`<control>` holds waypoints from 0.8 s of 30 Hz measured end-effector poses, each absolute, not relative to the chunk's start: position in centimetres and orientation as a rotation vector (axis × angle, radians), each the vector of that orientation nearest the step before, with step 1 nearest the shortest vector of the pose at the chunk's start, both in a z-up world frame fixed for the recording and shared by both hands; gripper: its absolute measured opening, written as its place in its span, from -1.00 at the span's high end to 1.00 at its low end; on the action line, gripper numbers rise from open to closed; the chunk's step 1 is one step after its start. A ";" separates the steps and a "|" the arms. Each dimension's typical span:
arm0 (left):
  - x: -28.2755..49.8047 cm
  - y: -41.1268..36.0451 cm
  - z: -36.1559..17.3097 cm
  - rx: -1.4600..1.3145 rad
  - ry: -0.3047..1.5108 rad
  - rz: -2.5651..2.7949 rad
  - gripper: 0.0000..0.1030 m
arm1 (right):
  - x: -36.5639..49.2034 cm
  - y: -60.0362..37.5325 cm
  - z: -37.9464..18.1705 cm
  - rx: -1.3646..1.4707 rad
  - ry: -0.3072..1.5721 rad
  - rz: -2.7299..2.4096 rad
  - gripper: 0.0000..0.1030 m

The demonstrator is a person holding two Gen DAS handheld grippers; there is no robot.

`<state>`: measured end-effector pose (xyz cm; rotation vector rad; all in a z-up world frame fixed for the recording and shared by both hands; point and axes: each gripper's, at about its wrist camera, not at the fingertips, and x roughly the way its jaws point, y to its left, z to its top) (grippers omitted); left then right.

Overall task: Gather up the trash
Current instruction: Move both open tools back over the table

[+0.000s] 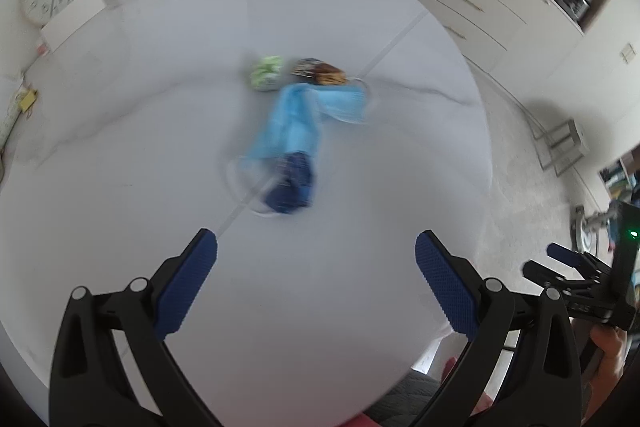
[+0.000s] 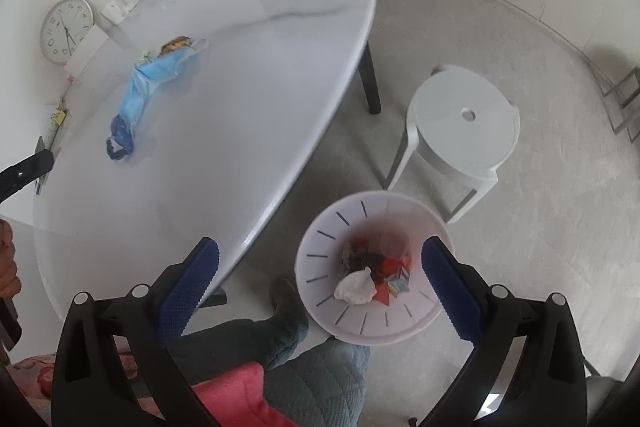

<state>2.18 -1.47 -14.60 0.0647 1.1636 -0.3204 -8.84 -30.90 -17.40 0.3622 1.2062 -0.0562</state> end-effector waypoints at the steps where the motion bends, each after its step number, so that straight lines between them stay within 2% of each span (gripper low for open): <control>1: 2.5 -0.9 -14.6 0.056 1.163 -0.315 -0.85 | -8.5 -30.6 -17.1 0.358 1.200 -0.050 -0.95; 7: 4.2 1.2 -14.9 0.037 1.171 -0.314 -0.85 | -6.4 -28.6 -15.8 0.343 1.176 -0.022 -0.95; 14: 4.7 -0.9 -16.3 0.088 1.160 -0.401 -0.83 | -4.7 -26.7 -15.4 0.303 1.187 0.010 -0.95; 20: 6.4 -3.4 -19.8 0.149 1.201 -0.398 -0.63 | -3.6 -25.6 -15.3 0.277 1.201 0.044 -0.95; 24: 7.5 -3.7 -21.6 0.140 1.230 -0.368 -0.41 | -3.2 -25.3 -15.1 0.272 1.196 0.053 -0.95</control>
